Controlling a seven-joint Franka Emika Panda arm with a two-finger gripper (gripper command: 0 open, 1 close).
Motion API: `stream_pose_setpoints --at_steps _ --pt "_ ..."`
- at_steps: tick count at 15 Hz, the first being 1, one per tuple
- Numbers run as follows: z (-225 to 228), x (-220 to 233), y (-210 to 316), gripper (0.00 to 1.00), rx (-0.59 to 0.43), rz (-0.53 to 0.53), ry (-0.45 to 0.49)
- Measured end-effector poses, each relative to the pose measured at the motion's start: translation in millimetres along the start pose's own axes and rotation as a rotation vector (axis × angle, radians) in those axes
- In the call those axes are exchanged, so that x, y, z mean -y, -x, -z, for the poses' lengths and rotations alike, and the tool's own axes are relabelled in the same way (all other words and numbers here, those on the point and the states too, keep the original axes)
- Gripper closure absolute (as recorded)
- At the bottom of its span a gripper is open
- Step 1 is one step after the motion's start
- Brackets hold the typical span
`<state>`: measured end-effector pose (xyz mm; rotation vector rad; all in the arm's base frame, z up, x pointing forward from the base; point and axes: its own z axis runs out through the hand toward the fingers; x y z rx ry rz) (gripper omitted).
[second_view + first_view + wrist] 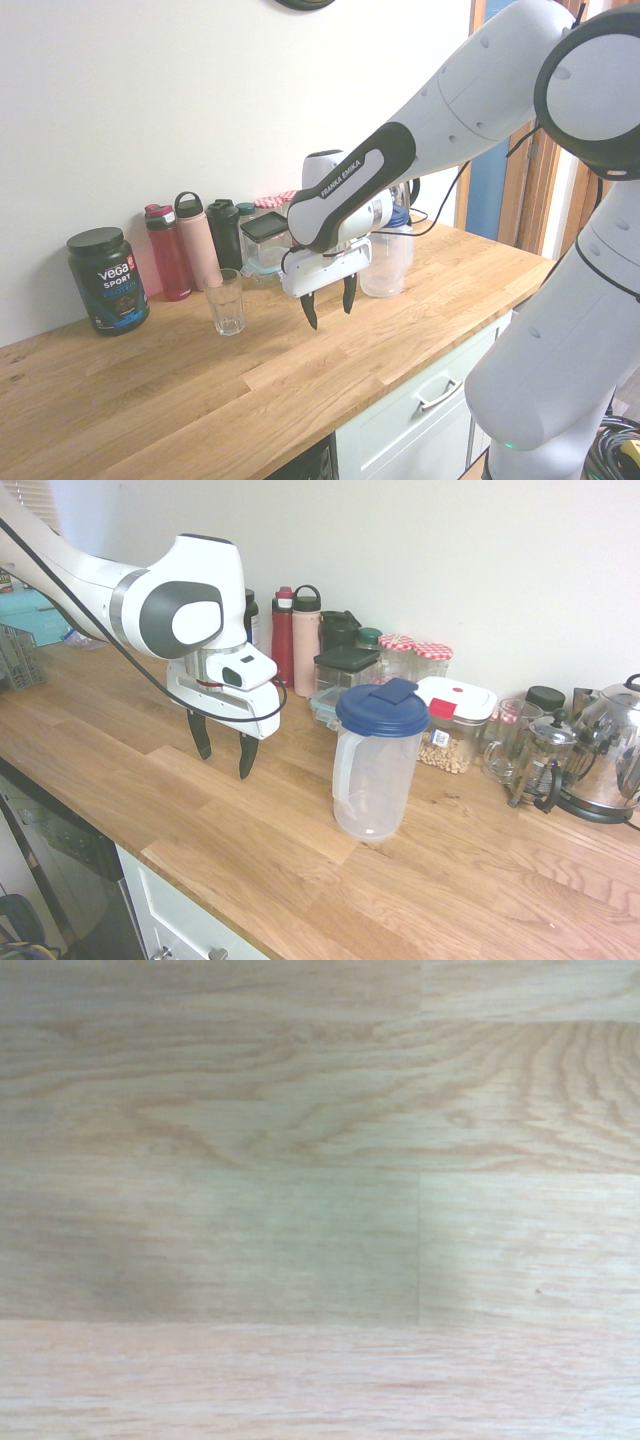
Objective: Pour me some water
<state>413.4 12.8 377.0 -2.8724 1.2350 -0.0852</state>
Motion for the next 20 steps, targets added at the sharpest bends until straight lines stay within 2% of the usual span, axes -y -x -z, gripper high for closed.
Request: stream_pose_setpoints --at_steps 4,7,10,13,16,20 --pt "13 2 -4 0.00 -0.019 -0.002 -0.020" --pt "75 -10 -9 0.00 -0.085 0.005 -0.082" --pt "149 -63 -16 0.00 -0.165 0.028 -0.165" --pt "189 -131 -35 0.00 -0.241 0.025 -0.228" --pt "184 -183 -56 0.00 -0.265 0.005 -0.253" --pt "141 -202 -76 0.00 -0.282 -0.034 -0.274"
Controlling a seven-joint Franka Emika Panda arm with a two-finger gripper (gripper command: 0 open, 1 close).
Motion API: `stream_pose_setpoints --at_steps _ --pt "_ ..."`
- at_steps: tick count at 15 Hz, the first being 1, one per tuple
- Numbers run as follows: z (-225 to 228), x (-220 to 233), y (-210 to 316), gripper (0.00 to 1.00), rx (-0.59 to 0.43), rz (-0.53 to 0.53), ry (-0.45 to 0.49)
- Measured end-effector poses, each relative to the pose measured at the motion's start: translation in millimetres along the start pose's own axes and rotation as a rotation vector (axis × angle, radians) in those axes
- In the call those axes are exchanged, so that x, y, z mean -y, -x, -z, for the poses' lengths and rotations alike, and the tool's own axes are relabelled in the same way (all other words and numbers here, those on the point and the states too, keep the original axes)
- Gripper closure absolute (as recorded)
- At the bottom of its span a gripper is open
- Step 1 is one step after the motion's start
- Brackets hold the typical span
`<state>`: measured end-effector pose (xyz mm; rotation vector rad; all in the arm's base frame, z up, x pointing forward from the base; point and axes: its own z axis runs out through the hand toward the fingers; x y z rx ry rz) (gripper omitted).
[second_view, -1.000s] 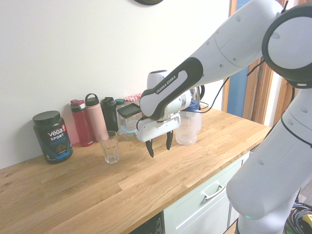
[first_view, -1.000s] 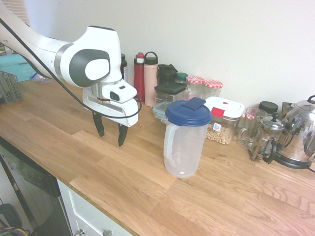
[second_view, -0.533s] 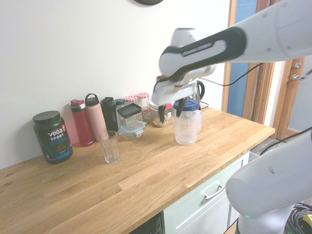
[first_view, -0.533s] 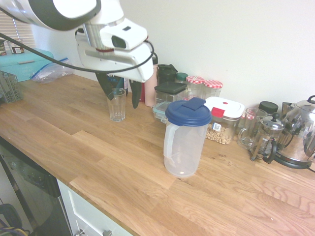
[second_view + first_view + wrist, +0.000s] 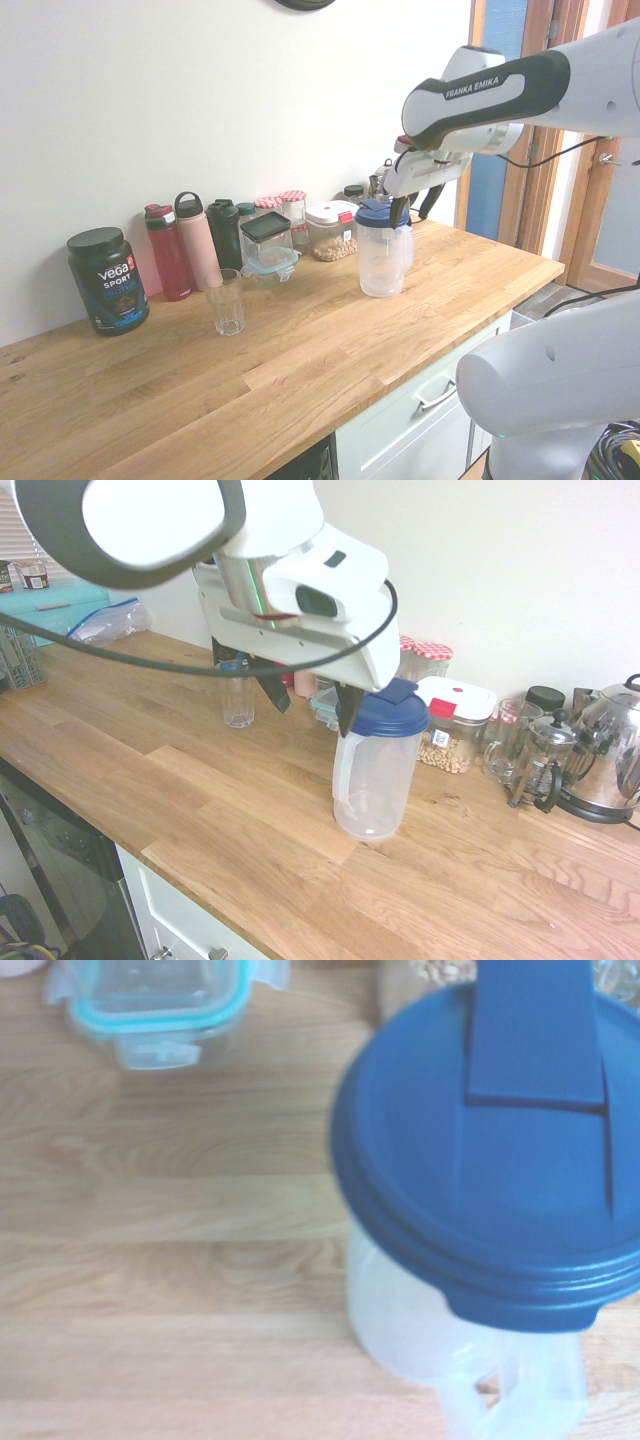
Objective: Pour me some water
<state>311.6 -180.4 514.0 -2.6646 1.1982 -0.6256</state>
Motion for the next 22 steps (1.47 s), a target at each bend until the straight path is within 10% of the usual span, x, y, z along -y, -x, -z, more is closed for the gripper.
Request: stream_pose_setpoints --at_steps 10,11,22 --pt "-67 10 -21 0.00 0.030 -0.011 0.029" --pt "-69 11 -23 1.00 0.024 -0.010 0.030" --pt "-80 7 -39 1.00 -0.006 -0.045 0.045"
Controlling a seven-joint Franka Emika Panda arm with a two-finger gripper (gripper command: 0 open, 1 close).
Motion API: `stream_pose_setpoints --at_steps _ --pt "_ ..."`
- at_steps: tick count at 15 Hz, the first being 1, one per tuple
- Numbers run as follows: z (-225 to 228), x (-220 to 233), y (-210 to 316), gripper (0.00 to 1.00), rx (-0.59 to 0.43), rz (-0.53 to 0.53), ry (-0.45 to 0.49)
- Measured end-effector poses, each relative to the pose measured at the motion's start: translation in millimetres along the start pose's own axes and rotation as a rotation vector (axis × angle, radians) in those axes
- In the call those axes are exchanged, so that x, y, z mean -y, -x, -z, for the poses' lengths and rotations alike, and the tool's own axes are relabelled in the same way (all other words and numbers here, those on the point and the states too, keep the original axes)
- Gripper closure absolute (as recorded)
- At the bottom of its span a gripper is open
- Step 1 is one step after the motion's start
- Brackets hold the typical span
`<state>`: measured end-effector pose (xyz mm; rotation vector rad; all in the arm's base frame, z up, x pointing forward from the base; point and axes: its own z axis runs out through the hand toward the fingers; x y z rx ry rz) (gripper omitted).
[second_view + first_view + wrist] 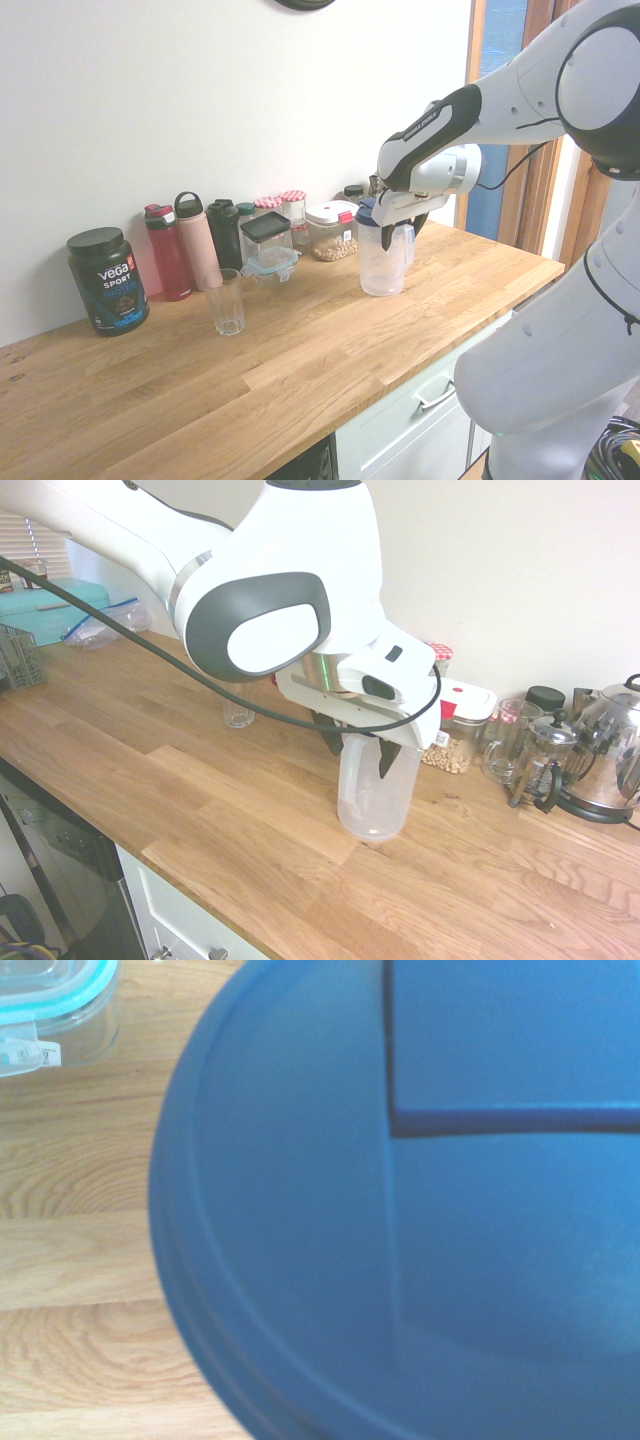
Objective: Pour me some water
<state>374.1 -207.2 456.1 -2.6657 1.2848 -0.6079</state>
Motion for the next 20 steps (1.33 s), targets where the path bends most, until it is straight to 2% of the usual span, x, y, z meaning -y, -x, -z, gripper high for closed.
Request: stream_pose_setpoints --at_steps 16,20 --pt "1 5 2 1.00 -0.007 0.015 0.010" --pt "32 9 6 1.00 -0.040 0.048 0.004"
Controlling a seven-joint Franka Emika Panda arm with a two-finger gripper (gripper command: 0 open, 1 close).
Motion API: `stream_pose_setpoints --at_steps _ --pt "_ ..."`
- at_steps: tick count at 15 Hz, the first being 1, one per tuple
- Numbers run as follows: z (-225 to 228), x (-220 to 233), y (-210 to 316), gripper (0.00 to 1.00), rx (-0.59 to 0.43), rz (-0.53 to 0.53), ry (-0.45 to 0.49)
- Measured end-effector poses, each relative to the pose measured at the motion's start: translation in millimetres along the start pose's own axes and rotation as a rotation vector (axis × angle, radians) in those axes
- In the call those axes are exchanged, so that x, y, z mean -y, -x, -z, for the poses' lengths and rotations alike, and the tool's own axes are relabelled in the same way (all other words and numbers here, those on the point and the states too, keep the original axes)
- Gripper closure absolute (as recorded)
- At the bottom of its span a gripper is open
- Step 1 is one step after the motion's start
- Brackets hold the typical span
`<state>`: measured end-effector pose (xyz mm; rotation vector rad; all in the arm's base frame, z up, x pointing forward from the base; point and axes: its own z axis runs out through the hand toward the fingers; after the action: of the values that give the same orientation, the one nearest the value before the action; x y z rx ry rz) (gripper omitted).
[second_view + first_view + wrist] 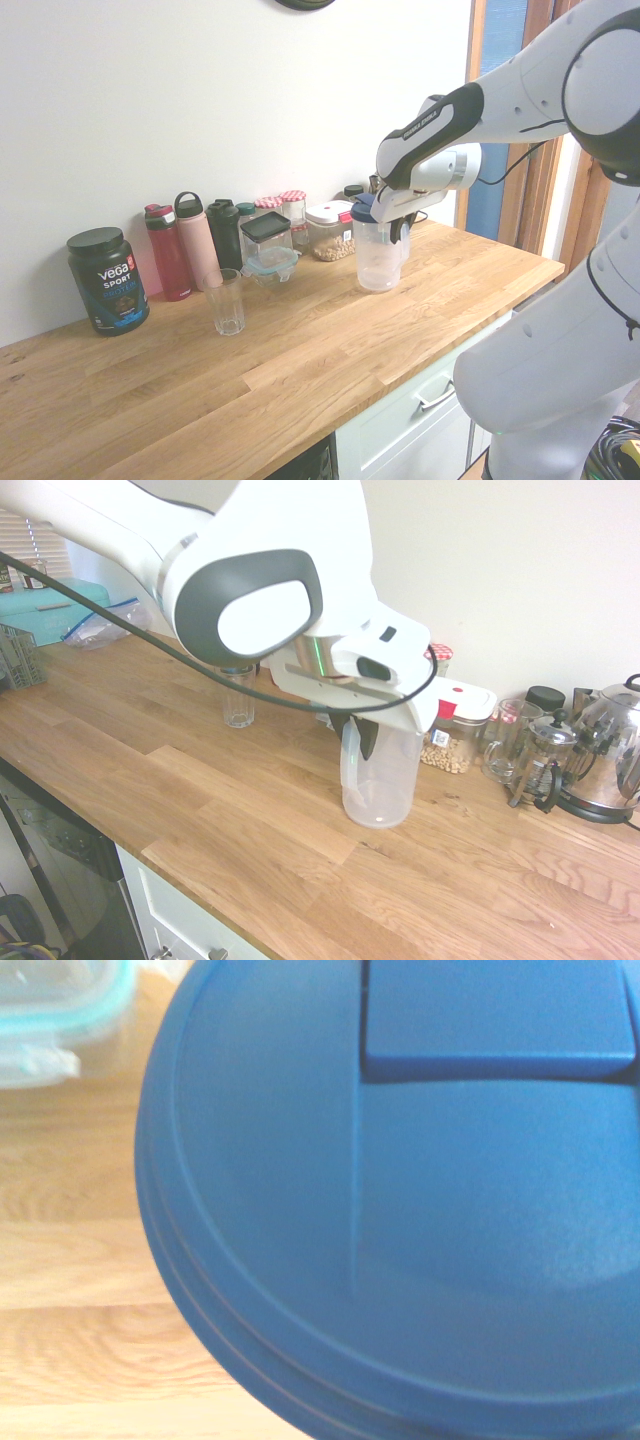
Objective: Pour me some water
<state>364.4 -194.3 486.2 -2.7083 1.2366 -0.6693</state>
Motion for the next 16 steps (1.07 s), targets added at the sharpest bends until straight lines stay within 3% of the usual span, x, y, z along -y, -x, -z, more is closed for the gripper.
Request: stream_pose_setpoints --at_steps 4,8,13,16 --pt "56 31 25 1.00 -0.022 0.100 -0.014" --pt "85 102 50 1.00 0.016 0.285 -0.005" --pt "73 185 62 1.00 0.129 0.488 0.056" --pt "50 227 60 1.00 0.219 0.612 0.152"
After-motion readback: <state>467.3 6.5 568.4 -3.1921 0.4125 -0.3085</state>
